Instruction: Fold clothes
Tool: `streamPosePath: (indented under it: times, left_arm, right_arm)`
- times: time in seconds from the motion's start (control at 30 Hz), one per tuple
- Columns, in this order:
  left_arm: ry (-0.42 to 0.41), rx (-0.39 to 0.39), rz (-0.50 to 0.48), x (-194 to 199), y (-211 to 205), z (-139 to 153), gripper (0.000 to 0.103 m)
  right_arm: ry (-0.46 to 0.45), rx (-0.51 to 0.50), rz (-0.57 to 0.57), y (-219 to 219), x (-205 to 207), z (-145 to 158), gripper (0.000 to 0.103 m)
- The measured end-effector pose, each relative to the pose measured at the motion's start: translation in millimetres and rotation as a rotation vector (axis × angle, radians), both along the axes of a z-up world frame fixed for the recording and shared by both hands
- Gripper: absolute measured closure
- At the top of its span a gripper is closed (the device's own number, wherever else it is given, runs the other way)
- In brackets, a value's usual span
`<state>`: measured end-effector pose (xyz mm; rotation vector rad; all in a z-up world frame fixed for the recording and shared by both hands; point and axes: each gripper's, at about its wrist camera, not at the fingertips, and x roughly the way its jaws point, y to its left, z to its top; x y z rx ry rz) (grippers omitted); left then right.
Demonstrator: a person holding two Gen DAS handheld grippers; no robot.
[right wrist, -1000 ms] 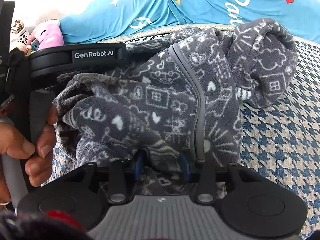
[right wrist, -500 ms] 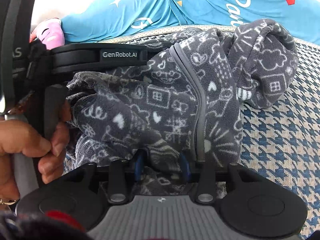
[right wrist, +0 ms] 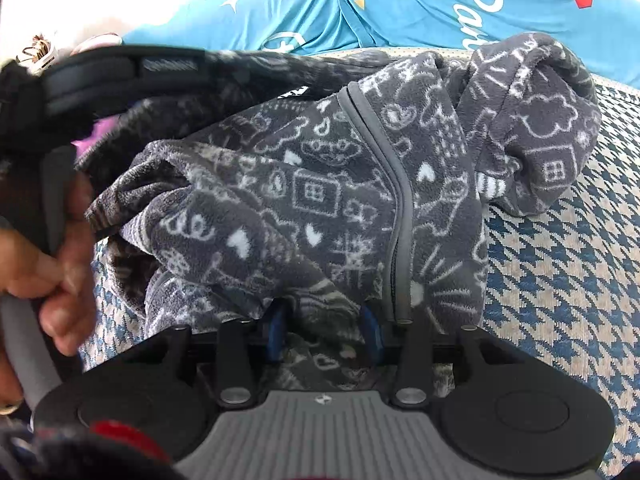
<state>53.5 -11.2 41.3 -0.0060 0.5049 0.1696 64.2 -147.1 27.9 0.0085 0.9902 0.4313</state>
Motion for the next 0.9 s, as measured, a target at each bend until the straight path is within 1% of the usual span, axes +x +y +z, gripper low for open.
streamPosePath:
  times: [0.13, 0.2, 0.4, 0.53, 0.63, 0.7, 0.73, 0.8, 0.83, 0.9]
  left_arm:
    - [-0.054, 0.007, 0.064, -9.2, 15.2, 14.3, 0.071]
    - [-0.072, 0.024, 0.091, -14.3, 22.9, 20.7, 0.071]
    - [-0.103, 0.042, 0.188, -32.7, 60.1, 33.4, 0.071]
    - [-0.124, 0.071, 0.257, -48.1, 89.4, 39.5, 0.071]
    - [-0.125, 0.09, 0.318, -60.8, 113.0, 41.4, 0.071]
    - [-0.112, 0.07, 0.359, -68.9, 130.0, 41.5, 0.071]
    - [-0.107, 0.046, 0.37, -73.0, 137.8, 41.0, 0.071]
    - [-0.094, -0.023, 0.358, -78.8, 148.4, 40.0, 0.071]
    - [-0.089, -0.05, 0.349, -79.9, 150.0, 39.6, 0.069]
    - [-0.077, -0.083, 0.317, -79.3, 148.3, 39.9, 0.068]
  right_arm:
    - [-0.005, -0.012, 0.001, 2.7, -0.4, 1.7, 0.062]
    - [-0.005, -0.016, -0.001, 6.0, 3.4, 0.9, 0.061]
    - [-0.015, -0.034, -0.002, 10.6, 7.4, 0.4, 0.06]
    - [-0.031, -0.042, -0.002, 11.8, 5.0, 3.0, 0.06]
    - [-0.056, -0.065, 0.01, 11.6, -2.5, 5.7, 0.06]
    - [-0.068, -0.076, 0.017, 11.3, -6.1, 9.9, 0.06]
    - [-0.071, -0.078, 0.017, 10.8, -7.4, 13.1, 0.06]
    - [-0.064, -0.062, -0.001, 6.9, -8.3, 19.9, 0.06]
    - [-0.058, -0.051, -0.012, 4.8, -8.4, 22.9, 0.06]
    - [-0.057, -0.046, -0.041, -0.3, -13.4, 30.3, 0.06]
